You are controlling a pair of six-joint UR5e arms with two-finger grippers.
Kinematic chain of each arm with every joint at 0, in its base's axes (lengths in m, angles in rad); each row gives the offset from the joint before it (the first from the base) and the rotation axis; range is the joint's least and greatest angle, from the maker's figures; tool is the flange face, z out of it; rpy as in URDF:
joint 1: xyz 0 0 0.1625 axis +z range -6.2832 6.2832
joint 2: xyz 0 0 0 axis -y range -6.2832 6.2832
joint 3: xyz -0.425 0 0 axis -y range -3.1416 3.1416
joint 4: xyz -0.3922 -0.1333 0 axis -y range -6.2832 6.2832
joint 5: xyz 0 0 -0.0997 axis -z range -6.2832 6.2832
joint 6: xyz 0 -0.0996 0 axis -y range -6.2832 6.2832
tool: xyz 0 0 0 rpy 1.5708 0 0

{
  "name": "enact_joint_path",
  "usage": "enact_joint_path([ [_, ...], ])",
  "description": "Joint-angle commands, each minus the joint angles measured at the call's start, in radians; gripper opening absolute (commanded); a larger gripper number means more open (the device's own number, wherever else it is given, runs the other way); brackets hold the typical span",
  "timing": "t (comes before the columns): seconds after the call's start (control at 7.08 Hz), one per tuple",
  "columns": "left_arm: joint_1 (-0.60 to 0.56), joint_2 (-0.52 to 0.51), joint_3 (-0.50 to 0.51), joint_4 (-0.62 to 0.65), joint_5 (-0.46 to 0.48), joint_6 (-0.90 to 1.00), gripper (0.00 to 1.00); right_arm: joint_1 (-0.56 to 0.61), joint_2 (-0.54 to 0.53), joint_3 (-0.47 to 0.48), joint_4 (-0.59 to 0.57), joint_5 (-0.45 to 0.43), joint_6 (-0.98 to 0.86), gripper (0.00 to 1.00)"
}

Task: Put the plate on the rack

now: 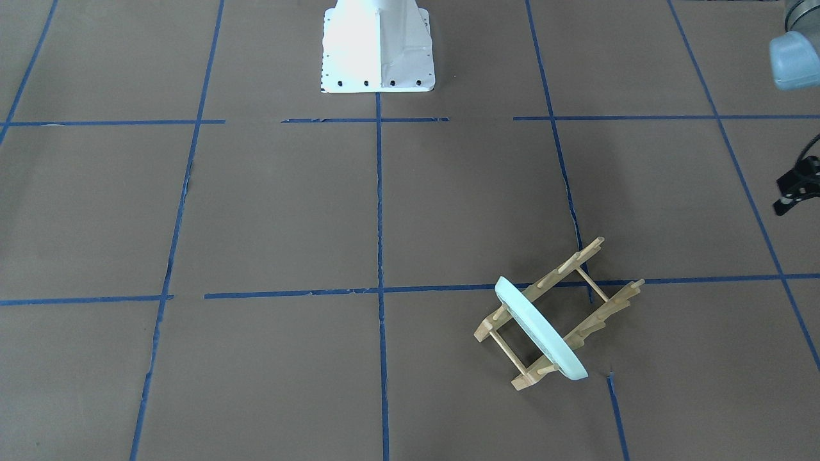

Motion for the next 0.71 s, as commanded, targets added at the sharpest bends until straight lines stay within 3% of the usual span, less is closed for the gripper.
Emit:
enact_joint_path([
  [0.0,-0.134,0.107,0.039,0.083,-0.002,0.153,1.00,-0.001,0.000,-0.001,0.000,0.000,0.000,1.00],
  [0.28,-0.135,0.129,0.061,0.076,-0.021,0.129,1.00,-0.001,0.000,-0.001,0.000,0.000,0.000,1.00],
  [0.42,-0.133,0.131,0.062,0.053,-0.083,0.039,1.00,0.001,0.000,-0.001,0.000,0.000,0.000,1.00],
  [0.56,-0.133,0.134,0.093,-0.035,-0.087,0.032,1.00,-0.001,0.000,-0.001,0.000,0.000,0.000,1.00],
])
